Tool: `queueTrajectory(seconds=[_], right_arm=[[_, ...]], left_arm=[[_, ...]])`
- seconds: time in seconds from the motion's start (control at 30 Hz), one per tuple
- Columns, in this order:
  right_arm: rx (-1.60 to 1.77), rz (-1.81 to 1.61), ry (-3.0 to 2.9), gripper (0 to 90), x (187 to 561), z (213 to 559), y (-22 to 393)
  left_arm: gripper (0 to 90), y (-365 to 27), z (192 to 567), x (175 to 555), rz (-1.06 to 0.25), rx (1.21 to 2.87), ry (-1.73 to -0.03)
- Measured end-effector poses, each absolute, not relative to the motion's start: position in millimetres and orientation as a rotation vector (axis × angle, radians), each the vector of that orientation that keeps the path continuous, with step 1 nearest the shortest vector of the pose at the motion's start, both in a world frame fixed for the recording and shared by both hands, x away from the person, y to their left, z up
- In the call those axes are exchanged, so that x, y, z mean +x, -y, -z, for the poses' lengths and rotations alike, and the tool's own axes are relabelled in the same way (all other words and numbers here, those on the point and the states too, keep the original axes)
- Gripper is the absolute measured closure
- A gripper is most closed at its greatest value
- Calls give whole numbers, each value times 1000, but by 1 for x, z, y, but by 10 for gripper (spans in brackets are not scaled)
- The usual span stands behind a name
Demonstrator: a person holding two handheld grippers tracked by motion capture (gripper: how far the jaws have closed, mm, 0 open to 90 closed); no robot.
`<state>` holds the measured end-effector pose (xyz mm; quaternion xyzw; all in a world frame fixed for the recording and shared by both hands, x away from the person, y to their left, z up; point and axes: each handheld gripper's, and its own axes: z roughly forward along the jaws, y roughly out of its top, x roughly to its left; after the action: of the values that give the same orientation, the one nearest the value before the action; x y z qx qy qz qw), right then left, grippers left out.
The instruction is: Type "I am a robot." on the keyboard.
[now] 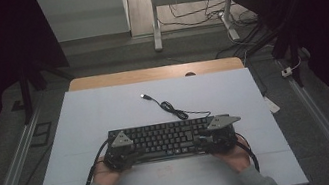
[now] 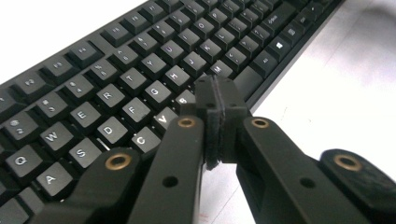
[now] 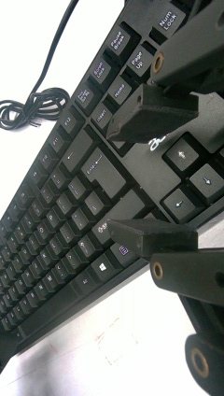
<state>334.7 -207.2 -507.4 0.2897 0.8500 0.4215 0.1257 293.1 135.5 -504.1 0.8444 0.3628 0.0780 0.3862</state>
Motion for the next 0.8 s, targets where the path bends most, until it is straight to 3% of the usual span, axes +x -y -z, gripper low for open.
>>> queueTrajectory(seconds=[0.8], right_arm=[[834, -1201, -2488, 494, 335, 509, 205]], left_arm=[[892, -127, 521, 297, -207, 2224, -933]])
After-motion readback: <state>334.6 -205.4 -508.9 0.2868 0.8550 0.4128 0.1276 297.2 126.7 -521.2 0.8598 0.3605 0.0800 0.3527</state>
